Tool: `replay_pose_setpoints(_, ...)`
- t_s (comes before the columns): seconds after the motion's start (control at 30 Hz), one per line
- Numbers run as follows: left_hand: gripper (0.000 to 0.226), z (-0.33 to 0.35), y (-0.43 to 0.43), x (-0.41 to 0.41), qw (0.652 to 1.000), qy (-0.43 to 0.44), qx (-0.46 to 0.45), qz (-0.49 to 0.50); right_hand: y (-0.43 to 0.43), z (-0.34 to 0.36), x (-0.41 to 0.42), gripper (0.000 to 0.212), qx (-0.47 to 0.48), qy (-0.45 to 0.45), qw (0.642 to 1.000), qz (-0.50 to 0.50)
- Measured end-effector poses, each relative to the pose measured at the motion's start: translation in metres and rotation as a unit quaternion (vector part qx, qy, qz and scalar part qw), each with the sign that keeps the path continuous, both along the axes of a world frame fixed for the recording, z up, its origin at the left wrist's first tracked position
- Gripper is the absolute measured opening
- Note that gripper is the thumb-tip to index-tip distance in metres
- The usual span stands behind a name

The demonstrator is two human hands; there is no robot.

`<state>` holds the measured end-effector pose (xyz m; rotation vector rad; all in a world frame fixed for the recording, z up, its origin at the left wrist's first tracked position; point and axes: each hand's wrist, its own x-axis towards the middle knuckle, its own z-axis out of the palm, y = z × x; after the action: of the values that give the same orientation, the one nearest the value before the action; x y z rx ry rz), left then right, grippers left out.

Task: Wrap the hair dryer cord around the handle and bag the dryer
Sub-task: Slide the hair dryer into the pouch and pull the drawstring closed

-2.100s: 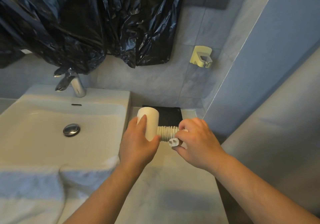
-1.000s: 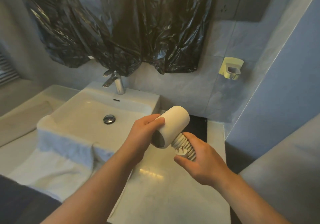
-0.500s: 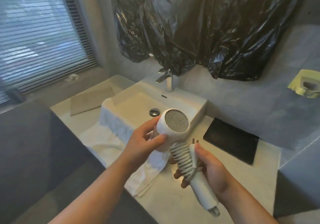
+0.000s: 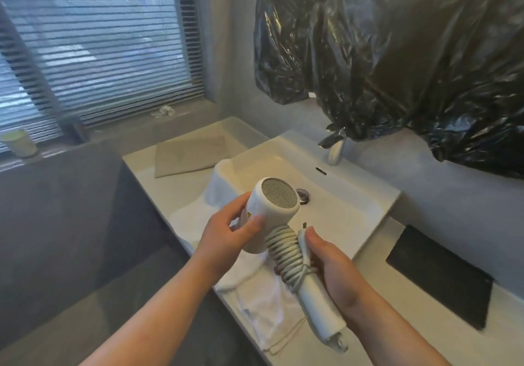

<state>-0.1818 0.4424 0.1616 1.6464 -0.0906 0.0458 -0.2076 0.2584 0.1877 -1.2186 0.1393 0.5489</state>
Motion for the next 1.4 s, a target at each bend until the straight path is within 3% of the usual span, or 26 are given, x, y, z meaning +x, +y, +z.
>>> replay_pose_setpoints(0.37, 0.061, -0.015, 0.151, 0.097, 0.998, 0.042, -0.041, 0.032, 0.163, -0.01, 0.107, 0.036, -0.15, -0.116, 0.982, -0.008)
replay_pose_setpoints(0.6, 0.047, -0.02, 0.213, 0.127, 0.993, 0.071, -0.052, 0.076, 0.234, -0.018, 0.149, 0.035, -0.101, -0.058, 0.993, -0.02)
replay_pose_setpoints(0.73, 0.064, -0.023, 0.23, 0.125, 0.972, 0.143, 0.001, 0.185, 0.263, -0.027, 0.172, 0.04, -0.042, -0.006, 0.998, -0.051)
replay_pose_setpoints(0.8, 0.034, -0.025, 0.231, 0.12, 0.971, 0.176, -0.006, 0.162, 0.276, -0.032, 0.184, 0.04, -0.021, 0.0, 0.998, -0.059)
replay_pose_setpoints(0.87, 0.02, -0.026, 0.228, 0.118, 0.974, 0.193, -0.013, 0.119, 0.287, -0.037, 0.194, 0.038, 0.004, 0.007, 0.998, -0.063)
replay_pose_setpoints(1.1, 0.027, -0.017, 0.241, 0.16, 0.955, 0.269, -0.035, 0.119, 0.314, -0.05, 0.228, 0.035, 0.033, 0.011, 0.997, -0.069)
replay_pose_setpoints(1.2, 0.019, -0.018, 0.242, 0.186, 0.952, 0.277, -0.026, 0.129, 0.316, -0.054, 0.253, 0.026, 0.024, 0.01, 0.997, -0.067)
replay_pose_setpoints(1.4, 0.017, -0.022, 0.256, 0.253, 0.955, 0.285, 0.004, 0.085, 0.311, -0.062, 0.313, 0.019, -0.118, -0.075, 0.99, -0.025)
